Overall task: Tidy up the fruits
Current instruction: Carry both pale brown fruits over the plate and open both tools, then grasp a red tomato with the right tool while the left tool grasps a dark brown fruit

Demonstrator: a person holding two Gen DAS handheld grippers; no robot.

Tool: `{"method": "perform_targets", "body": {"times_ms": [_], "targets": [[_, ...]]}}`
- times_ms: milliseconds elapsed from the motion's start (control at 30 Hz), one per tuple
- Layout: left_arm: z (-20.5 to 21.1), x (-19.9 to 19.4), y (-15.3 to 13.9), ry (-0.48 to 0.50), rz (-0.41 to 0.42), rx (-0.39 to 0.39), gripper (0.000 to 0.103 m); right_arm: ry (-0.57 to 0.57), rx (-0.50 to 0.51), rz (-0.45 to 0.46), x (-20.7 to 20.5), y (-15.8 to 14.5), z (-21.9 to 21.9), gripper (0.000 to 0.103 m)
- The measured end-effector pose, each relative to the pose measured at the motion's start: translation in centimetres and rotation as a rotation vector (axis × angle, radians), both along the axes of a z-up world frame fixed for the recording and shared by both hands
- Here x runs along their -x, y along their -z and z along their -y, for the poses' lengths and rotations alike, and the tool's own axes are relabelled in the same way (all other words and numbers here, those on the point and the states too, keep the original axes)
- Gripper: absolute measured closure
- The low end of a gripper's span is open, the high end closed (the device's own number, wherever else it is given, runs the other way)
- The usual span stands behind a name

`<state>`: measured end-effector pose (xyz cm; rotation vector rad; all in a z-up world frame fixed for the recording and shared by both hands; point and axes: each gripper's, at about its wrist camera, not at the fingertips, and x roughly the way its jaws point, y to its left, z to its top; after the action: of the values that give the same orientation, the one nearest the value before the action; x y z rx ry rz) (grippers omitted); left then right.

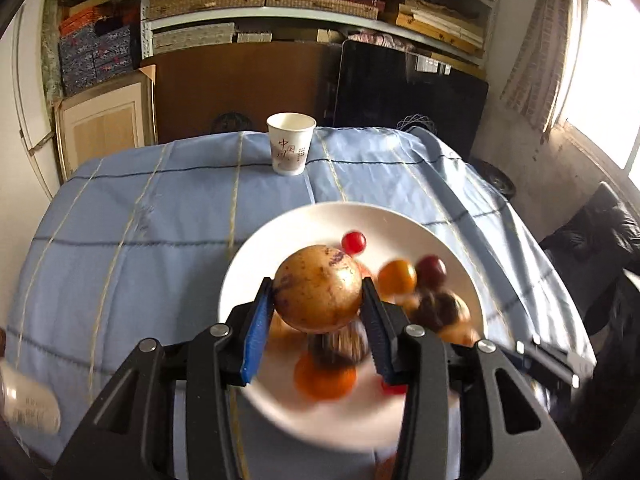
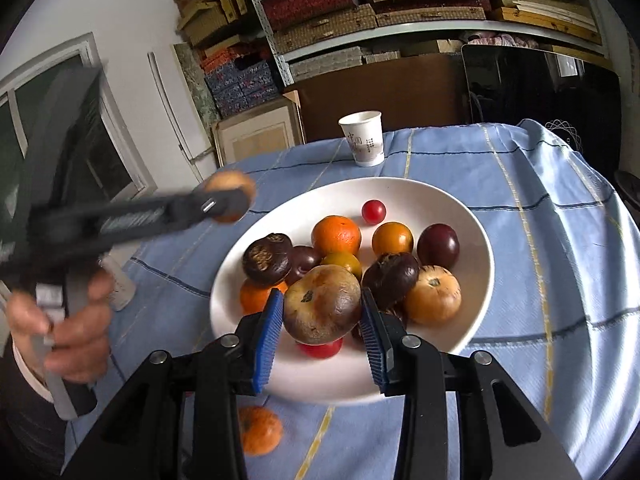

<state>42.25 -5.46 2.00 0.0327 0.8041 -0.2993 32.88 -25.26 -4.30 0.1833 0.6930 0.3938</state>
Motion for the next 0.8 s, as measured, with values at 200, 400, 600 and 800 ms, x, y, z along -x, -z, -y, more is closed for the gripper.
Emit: {"method": "perform_targets", "body": {"times_ms": [200, 400, 600, 800], "targets": [[1.0, 0.0, 0.0, -0.056, 0.029, -0.062, 0.022, -0.001, 0.01, 0.044, 0.9, -1.0, 0.2, 0.05], [-0.2, 7.5, 0.2, -0.084, 0.134, -0.206, 0.01, -0.12, 0.006, 0.08, 5.4, -2.0, 0.3, 0.047], [-2.5, 12.7, 4.2, -0.14, 0.057, -0.214, 0.01, -0.237, 0.046, 0.036, 9.1, 0.1, -0.7, 0.045], [-3.7, 13.6, 7.1, -0.166, -0.021, -0.2, 0.01, -0.333, 0.124, -0.009, 11.0, 1.4, -2.5, 0.045]]}}
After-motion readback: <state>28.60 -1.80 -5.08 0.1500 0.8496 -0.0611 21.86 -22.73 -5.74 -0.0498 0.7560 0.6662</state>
